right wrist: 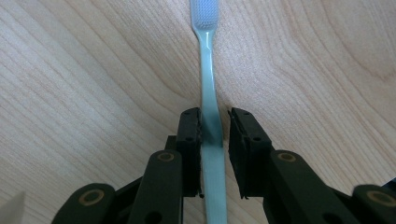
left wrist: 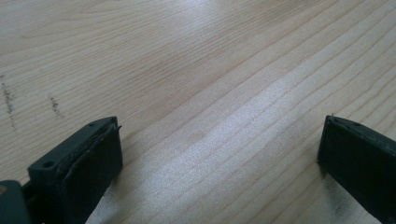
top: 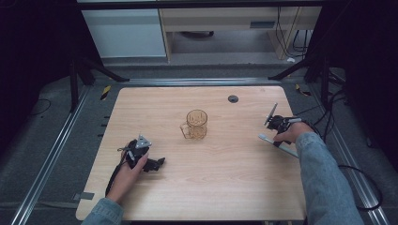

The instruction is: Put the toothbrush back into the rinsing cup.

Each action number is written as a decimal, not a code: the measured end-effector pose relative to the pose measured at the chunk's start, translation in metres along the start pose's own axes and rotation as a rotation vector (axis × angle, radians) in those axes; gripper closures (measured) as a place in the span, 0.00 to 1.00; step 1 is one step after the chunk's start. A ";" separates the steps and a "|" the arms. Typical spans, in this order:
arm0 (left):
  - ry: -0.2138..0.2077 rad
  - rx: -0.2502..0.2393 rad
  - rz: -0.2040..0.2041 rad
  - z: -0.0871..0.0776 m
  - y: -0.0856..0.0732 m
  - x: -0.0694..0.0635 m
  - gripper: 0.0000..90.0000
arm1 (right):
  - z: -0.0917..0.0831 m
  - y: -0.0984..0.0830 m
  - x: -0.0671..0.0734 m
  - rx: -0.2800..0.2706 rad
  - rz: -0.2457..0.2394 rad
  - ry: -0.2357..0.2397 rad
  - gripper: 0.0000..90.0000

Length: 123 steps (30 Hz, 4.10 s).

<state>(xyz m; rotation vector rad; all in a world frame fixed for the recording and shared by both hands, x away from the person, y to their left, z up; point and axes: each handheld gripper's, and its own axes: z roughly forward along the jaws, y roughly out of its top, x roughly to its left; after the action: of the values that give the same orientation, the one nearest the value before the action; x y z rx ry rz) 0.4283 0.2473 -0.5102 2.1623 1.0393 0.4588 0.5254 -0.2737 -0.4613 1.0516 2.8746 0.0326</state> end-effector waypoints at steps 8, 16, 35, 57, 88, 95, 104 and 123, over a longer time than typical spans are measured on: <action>0.000 -0.001 -0.001 0.000 0.000 0.000 0.00 | 0.000 0.002 0.001 -0.001 -0.013 0.002 0.84; 0.000 -0.001 -0.001 0.000 0.000 0.000 0.00 | 0.001 0.004 0.003 0.011 0.001 0.007 0.85; 0.000 0.001 0.002 0.000 0.000 0.000 0.00 | 0.005 0.004 0.003 0.022 -0.026 0.012 0.86; 0.000 0.000 0.001 0.000 0.000 0.000 0.00 | 0.005 0.000 0.001 0.023 -0.035 0.032 0.88; 0.001 0.000 0.001 0.000 0.000 0.000 0.00 | -0.053 0.040 0.064 -0.247 -0.074 0.053 0.88; 0.001 0.001 0.002 0.000 0.000 0.000 0.00 | -0.060 0.049 0.076 -0.287 -0.088 0.061 0.88; 0.001 0.001 0.004 0.000 0.000 0.000 0.00 | -0.068 0.062 0.095 -0.342 -0.102 0.078 0.88; 0.001 0.002 0.003 0.000 0.000 0.000 0.00 | -0.075 0.092 0.135 -0.493 -0.131 0.120 0.88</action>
<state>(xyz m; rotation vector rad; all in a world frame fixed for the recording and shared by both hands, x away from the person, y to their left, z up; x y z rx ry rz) 0.4284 0.2474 -0.5101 2.1657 1.0371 0.4610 0.4759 -0.1161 -0.3916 0.7839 2.7971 0.7736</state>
